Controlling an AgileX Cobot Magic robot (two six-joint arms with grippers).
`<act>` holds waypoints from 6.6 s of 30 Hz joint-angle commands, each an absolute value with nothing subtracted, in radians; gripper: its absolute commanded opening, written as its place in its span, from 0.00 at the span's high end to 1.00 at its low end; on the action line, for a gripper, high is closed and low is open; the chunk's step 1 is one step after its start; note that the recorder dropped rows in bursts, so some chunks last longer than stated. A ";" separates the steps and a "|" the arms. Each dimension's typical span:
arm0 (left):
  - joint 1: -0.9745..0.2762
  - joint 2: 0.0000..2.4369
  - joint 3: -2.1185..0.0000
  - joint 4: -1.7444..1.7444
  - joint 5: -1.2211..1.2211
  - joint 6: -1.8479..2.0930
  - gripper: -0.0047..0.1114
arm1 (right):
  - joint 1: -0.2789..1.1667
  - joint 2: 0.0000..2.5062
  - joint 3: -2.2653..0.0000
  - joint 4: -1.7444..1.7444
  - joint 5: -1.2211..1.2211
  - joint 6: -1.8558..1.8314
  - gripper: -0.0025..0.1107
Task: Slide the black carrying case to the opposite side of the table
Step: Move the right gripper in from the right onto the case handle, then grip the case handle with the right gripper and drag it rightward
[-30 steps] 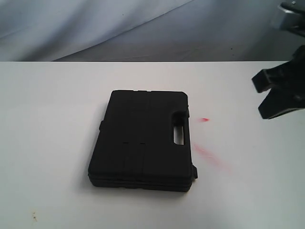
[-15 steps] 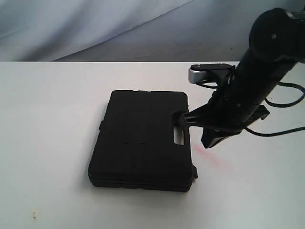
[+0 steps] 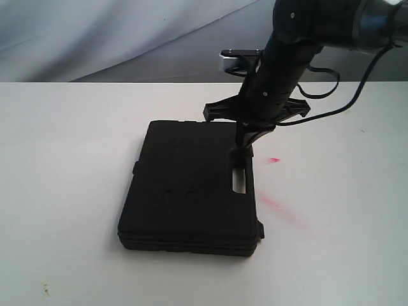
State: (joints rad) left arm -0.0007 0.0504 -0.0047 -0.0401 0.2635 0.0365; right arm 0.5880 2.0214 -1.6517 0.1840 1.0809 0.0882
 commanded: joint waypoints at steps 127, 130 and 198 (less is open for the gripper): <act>0.001 0.047 0.000 -0.040 0.262 0.033 0.96 | 0.318 2.079 -1.418 -0.111 0.974 0.262 0.98; 0.001 0.047 0.000 -0.040 0.262 0.033 0.96 | 0.288 2.069 -1.363 -0.111 0.929 0.255 0.98; 0.001 0.047 0.000 -0.040 0.262 0.036 0.96 | 0.208 2.017 -1.309 -0.163 0.872 0.190 0.98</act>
State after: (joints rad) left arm -0.0007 0.0504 -0.0047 -0.0401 0.2645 0.0365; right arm 0.2165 2.0379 -1.3102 -0.1286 0.8791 0.2049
